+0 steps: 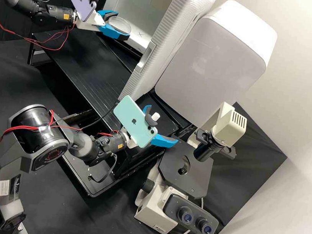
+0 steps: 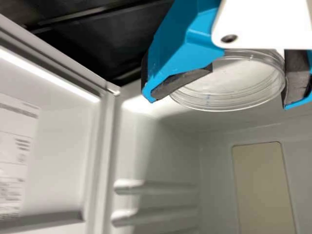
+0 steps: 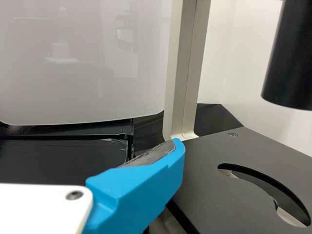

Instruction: Place the petri dish in the incubator

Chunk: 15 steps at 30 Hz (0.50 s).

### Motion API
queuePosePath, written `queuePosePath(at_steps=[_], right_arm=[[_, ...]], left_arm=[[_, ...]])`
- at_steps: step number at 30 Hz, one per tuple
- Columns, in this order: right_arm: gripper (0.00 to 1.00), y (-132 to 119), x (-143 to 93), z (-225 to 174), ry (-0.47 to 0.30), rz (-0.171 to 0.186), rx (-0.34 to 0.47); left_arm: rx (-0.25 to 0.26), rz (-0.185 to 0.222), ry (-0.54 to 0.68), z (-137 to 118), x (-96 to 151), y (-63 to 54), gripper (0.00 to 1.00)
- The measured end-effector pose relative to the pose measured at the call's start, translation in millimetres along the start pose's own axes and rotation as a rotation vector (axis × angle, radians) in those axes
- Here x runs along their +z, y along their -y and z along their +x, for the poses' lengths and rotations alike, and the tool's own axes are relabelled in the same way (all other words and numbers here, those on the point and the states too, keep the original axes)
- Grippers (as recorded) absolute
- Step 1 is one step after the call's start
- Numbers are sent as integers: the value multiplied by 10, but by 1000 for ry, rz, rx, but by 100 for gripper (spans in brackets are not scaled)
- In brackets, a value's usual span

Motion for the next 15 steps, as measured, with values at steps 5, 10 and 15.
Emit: queuePosePath(at_steps=[5, 10, 15], right_arm=[[100, 0, 0, 0, 0, 0, 0], [100, 0, 0, 0, 0, 0, 0], [100, 0, 0, 0, 0, 0, 0]], left_arm=[[16, 16, -6, 137, 65, -71, 0], [-8, 28, -6, 266, 157, -64, 0], [-22, 23, -13, 340, 235, -88, 0]])
